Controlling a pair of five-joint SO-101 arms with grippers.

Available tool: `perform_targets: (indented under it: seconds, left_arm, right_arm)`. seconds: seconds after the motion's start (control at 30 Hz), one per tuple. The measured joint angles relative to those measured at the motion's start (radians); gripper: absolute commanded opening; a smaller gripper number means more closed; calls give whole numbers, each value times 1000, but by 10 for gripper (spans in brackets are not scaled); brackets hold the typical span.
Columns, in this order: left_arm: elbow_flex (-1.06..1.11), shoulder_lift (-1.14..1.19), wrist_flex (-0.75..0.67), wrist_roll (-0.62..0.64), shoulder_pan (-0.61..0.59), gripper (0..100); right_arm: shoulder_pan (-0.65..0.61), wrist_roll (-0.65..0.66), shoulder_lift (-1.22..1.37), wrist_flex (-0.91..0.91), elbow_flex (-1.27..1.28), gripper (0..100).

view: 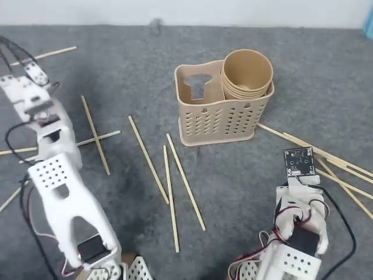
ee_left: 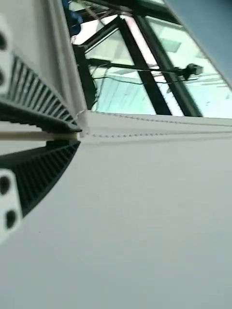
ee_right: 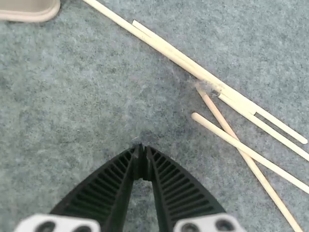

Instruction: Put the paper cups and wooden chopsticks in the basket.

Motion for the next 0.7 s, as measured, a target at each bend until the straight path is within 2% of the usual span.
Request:
perform_targets:
  seconds: [0.2, 0.3, 0.37, 0.47, 0.7]
  left_arm:
    - [-568, 264, 443, 137, 5, 9]
    - [-836, 394, 559, 158, 20, 9]
    - [-947, 466, 559, 160, 35, 9]
    - [-982, 525, 499, 133, 58, 9]
    - [-852, 534, 269, 78, 69, 9]
  right_arm:
    - [0, 0, 0, 0, 0, 9]
    - [0, 0, 0, 0, 0, 9]
    - [0, 0, 0, 0, 0, 9]
    - [0, 0, 0, 0, 0, 9]
    - [0, 0, 0, 0, 0, 9]
